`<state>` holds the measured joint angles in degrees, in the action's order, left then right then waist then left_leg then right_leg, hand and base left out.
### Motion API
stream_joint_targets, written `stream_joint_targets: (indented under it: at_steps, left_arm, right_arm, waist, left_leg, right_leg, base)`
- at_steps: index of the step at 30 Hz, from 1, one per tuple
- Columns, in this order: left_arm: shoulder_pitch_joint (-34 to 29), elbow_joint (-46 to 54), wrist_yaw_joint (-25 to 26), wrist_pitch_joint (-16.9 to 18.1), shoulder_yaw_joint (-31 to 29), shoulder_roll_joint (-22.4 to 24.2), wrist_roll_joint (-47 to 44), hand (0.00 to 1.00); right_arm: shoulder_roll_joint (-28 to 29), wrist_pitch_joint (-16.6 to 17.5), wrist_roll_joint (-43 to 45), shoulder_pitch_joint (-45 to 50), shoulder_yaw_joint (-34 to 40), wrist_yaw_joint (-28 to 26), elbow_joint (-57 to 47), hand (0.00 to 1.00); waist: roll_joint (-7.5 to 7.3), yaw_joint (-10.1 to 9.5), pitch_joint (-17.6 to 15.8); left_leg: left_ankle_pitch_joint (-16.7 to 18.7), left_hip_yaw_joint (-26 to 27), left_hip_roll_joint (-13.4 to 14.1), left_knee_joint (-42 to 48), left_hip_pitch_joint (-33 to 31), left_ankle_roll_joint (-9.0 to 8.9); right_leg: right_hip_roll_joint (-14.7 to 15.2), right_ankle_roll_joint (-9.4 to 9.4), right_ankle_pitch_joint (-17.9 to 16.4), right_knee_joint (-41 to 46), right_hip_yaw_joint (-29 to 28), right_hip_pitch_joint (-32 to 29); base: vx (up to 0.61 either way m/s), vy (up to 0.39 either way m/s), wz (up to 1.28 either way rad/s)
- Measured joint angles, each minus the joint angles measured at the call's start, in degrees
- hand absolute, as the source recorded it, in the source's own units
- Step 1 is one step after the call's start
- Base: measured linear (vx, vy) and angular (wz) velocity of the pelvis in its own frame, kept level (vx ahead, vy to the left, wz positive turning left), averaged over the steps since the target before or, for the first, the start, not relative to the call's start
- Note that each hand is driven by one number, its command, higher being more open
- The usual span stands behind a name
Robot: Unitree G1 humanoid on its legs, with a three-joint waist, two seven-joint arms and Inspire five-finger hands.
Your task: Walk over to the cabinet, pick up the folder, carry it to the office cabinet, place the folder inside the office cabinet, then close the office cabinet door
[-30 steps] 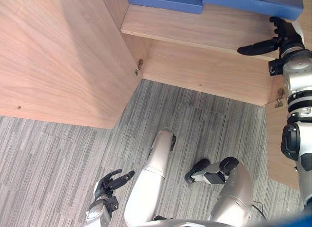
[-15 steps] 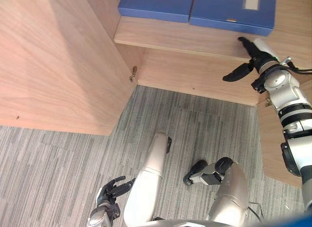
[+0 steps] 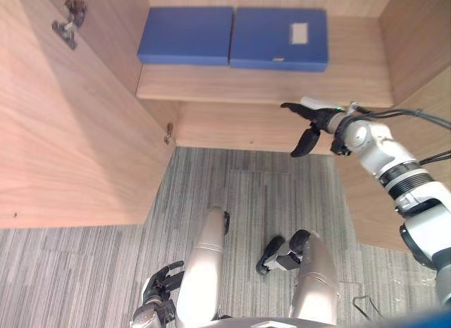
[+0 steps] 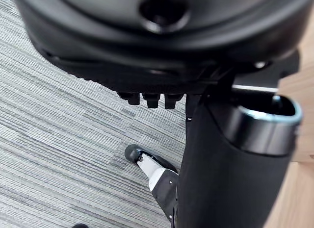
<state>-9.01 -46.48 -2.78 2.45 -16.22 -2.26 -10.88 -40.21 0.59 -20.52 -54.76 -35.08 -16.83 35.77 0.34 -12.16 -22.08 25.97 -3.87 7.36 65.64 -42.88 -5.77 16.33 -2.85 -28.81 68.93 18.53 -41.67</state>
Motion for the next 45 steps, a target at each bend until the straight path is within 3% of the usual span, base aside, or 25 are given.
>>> stream_joint_targets:
  at_steps: [5,7,8,11,15,20,26,29,30,31,32,34,35,37,38,42,44,45]
  left_arm:
    - [-4.58,-2.07,2.58,0.00,-1.20,-0.70,-0.03,1.00]
    - [-6.42,-5.18,3.09,0.02,-1.17,-1.86,0.02,1.00]
    - [-6.41,-6.52,3.38,-0.02,-1.11,-2.10,0.18,1.00]
    - [-7.12,-8.16,5.14,0.04,-1.16,-1.79,0.60,1.00]
    - [-4.51,-7.68,6.81,1.20,-1.17,-0.85,2.76,1.00]
    - [-1.03,-5.47,9.10,4.69,0.23,0.97,3.09,1.00]
    - [1.42,-6.90,11.32,5.84,6.30,1.16,6.43,1.00]
    - [1.69,-8.49,11.18,5.89,6.30,1.54,4.89,1.00]
    - [1.51,-9.09,10.88,5.89,6.23,2.03,3.39,1.00]
    - [1.42,-9.12,10.93,6.03,6.24,2.73,2.29,1.00]
    - [1.49,-9.39,10.73,6.08,6.28,2.84,1.88,1.00]
    - [1.44,-10.01,9.47,6.29,6.21,2.70,-0.38,1.00]
    - [1.10,-10.34,8.91,6.46,5.80,2.74,-0.98,1.00]
    - [1.10,-10.51,8.20,7.13,5.74,1.70,-1.09,1.00]
    - [1.27,-11.19,7.83,7.40,5.78,2.00,-1.04,1.00]
    - [1.21,-11.25,6.57,7.50,5.85,2.71,0.33,1.00]
    - [1.23,-11.04,5.90,7.67,5.77,2.99,0.67,1.00]
    - [1.24,-10.95,5.92,7.87,5.77,2.76,0.69,1.00]
  right_arm:
    - [7.96,0.20,-4.25,7.52,0.09,2.24,-2.91,1.00]
    - [13.17,0.71,-4.25,14.88,1.83,3.53,-0.83,1.00]
    - [14.96,1.01,-4.22,17.00,3.23,3.96,0.84,1.00]
    - [22.49,0.56,-4.09,24.10,11.38,6.08,12.81,1.00]
    - [29.06,-0.75,-0.67,32.27,25.92,10.07,25.24,1.00]
    - [34.95,-1.69,7.13,44.08,38.63,16.19,32.13,1.00]
    - [38.31,-0.95,12.18,53.22,40.88,22.52,32.15,1.00]
    - [38.06,1.38,14.92,53.32,44.62,24.34,31.24,1.00]
    - [37.95,2.03,16.96,53.32,45.81,25.00,31.27,1.00]
    - [37.53,2.29,18.46,53.40,47.71,25.32,31.18,1.00]
    - [37.43,2.30,18.56,53.52,48.49,25.62,31.13,1.00]
    - [37.56,2.35,19.78,54.87,49.88,25.86,29.53,1.00]
    - [37.60,2.26,20.82,55.23,50.18,25.95,28.30,1.00]
    - [38.26,2.26,21.10,56.58,50.10,26.50,26.89,1.00]
    - [38.32,2.27,22.81,56.73,49.81,27.02,26.16,1.00]
    - [38.61,2.08,23.48,57.18,49.47,27.52,22.25,1.00]
    - [40.11,2.11,24.17,56.38,49.64,27.84,19.47,1.00]
    - [40.48,2.11,24.43,55.86,49.58,28.03,19.44,1.00]
  waist:
    - [-3.36,0.80,4.01]
    - [-4.55,1.06,8.40]
    - [-4.38,1.23,9.29]
    - [-3.24,2.28,12.68]
    - [-2.58,3.65,15.21]
    - [-2.03,6.13,17.93]
    - [-1.74,8.41,18.74]
    - [0.50,9.15,17.41]
    - [1.31,8.96,16.99]
    - [2.71,8.92,16.94]
    - [2.95,8.98,16.95]
    - [2.93,8.89,17.29]
    - [3.06,9.25,17.45]
    - [0.72,9.11,18.04]
    - [1.30,8.77,17.98]
    - [2.45,9.04,17.19]
    - [2.69,8.58,16.90]
    - [2.15,8.40,16.81]
  left_leg:
    - [-6.13,6.62,4.14,-20.59,17.02,0.53]
    - [-11.02,10.00,4.72,-33.63,25.01,0.71]
    - [-12.44,10.59,4.66,-37.03,27.20,0.56]
    - [-19.96,13.33,3.36,-54.18,35.22,0.66]
    - [-23.24,14.60,1.05,-62.01,38.76,1.36]
    - [-23.24,14.58,-0.42,-63.66,42.55,1.36]
    - [-22.58,16.00,-0.94,-61.77,44.32,1.87]
    - [-15.08,15.12,1.80,-46.90,39.98,3.50]
    - [-12.96,9.93,1.56,-43.43,38.95,3.63]
    - [-10.10,1.94,0.30,-42.51,39.06,2.41]
    - [-8.88,1.05,-0.20,-42.15,39.14,1.57]
    - [-8.09,0.78,-1.97,-44.63,40.00,3.12]
    - [-8.32,3.88,-0.68,-46.40,40.38,3.41]
    - [-8.72,7.04,-2.16,-47.45,41.27,3.03]
    - [-9.40,9.45,-1.76,-48.55,42.18,3.36]
    - [-11.09,16.33,-0.58,-49.04,44.24,3.85]
    - [-11.18,22.44,0.94,-49.43,46.01,3.94]
    - [-11.18,23.71,0.94,-49.40,46.61,3.93]
  right_leg:
    - [-5.92,0.90,8.75,-21.31,0.52,13.68]
    - [-8.69,1.09,14.50,-34.68,1.23,20.22]
    - [-9.72,1.26,16.43,-38.61,1.35,22.37]
    - [-13.53,2.23,26.69,-58.96,1.08,30.74]
    - [-13.62,3.68,31.68,-68.40,0.31,34.49]
    - [-12.95,4.86,32.97,-72.04,0.22,39.15]
    - [-12.41,5.02,34.34,-72.35,-1.92,40.83]
    - [-14.38,4.41,35.27,-71.45,-5.59,41.05]
    - [-15.26,4.55,35.71,-71.26,-7.89,40.79]
    - [-16.30,4.86,36.08,-71.55,-10.15,40.23]
    - [-16.61,5.13,36.25,-71.78,-11.55,39.74]
    - [-17.20,6.45,35.80,-73.92,-16.97,39.25]
    - [-17.95,4.83,35.56,-69.61,-18.21,37.29]
    - [-17.47,3.84,35.93,-68.68,-21.42,36.74]
    - [-18.31,4.29,36.15,-69.04,-24.23,35.86]
    - [-19.49,3.77,35.97,-67.27,-26.26,33.22]
    - [-15.58,0.07,31.93,-58.53,-11.65,29.38]
    - [-13.09,-0.21,30.70,-55.00,-6.59,28.22]
  base:
    - [0.14,0.020,-0.55]
    - [0.25,0.028,-0.42]
    - [0.25,0.021,-0.31]
    - [0.19,0.034,-0.17]
    - [0.10,0.106,-0.07]
    - [0.04,0.074,0.01]
    - [-0.06,0.052,-0.16]
    - [-0.19,0.050,-0.64]
    - [-0.22,0.101,-1.00]
    - [-0.23,0.123,-0.96]
    - [-0.24,0.168,-0.82]
    - [-0.18,0.153,-0.98]
    - [-0.07,0.082,-1.03]
    - [0.03,0.060,-1.07]
    - [0.03,0.041,-1.14]
    - [0.02,0.004,-1.15]
    - [0.07,0.019,-1.19]
    - [0.11,0.029,-0.94]
